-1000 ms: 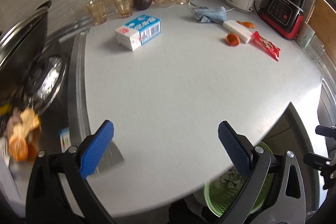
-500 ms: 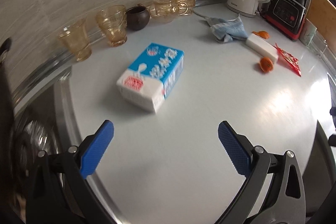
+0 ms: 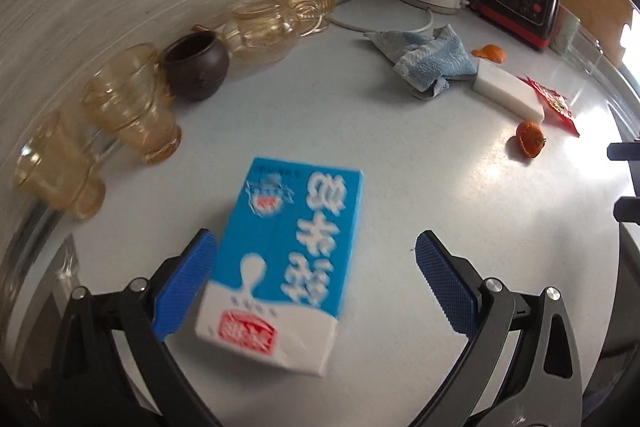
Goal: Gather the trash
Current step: 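Grasp the blue milk carton with the left gripper while the right gripper grasps the orange peel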
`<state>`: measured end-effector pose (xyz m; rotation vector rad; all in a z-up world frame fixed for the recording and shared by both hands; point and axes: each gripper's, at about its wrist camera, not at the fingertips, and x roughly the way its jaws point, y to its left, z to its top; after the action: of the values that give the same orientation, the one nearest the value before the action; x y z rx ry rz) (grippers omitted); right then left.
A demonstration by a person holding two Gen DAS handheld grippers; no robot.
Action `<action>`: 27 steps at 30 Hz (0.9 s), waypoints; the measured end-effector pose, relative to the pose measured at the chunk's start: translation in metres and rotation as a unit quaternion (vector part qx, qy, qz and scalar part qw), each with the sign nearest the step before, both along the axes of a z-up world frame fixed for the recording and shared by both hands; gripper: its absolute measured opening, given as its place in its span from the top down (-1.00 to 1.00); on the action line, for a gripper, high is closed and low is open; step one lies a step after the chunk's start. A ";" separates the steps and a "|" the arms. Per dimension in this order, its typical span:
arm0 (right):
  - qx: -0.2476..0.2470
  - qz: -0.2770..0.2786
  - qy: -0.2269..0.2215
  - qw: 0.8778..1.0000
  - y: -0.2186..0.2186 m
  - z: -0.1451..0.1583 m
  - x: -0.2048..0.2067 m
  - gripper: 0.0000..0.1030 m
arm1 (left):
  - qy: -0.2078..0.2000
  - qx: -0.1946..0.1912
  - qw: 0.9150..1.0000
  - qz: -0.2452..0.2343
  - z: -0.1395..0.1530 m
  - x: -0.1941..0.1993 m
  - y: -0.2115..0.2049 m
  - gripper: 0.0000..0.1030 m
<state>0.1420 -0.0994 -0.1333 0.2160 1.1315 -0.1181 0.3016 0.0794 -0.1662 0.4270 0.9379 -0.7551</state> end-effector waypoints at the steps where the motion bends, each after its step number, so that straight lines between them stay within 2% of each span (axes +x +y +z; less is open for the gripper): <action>1: 0.000 -0.004 0.003 1.000 -0.003 -0.002 0.002 -0.95 | 0.010 0.000 1.000 -0.005 -0.002 0.004 -0.001 -0.85; 10: 0.003 -0.029 0.015 0.999 -0.022 -0.015 0.013 -0.95 | 0.013 0.008 1.000 -0.015 -0.014 0.015 -0.002 -0.85; 11: 0.002 -0.029 0.016 0.999 -0.022 -0.016 0.015 -0.95 | 0.014 0.007 1.000 -0.015 -0.015 0.017 -0.002 -0.78; 14: 0.002 -0.028 0.019 0.999 -0.025 -0.020 0.020 -0.95 | 0.023 0.007 1.000 -0.013 -0.019 0.023 -0.002 -0.35; 21: -0.004 -0.029 0.001 1.000 -0.033 -0.029 0.036 -0.95 | 0.023 0.015 0.999 0.028 -0.016 0.004 -0.001 -0.24; 22: -0.010 -0.029 0.000 1.000 -0.035 -0.031 0.040 -0.93 | 0.026 0.010 0.999 0.031 -0.014 -0.001 0.000 -0.24; 25: -0.015 -0.024 0.008 1.000 -0.039 -0.040 0.053 -0.64 | 0.029 -0.007 0.999 0.045 -0.007 -0.023 0.000 -0.24; 27: -0.020 -0.020 0.012 1.000 -0.040 -0.046 0.061 -0.54 | 0.031 -0.016 0.998 0.054 -0.004 -0.040 -0.002 -0.24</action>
<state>0.2028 -0.1391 -0.1793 0.2023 1.1476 -0.1798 0.2620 0.0775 -0.1703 0.3239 0.9984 -0.6860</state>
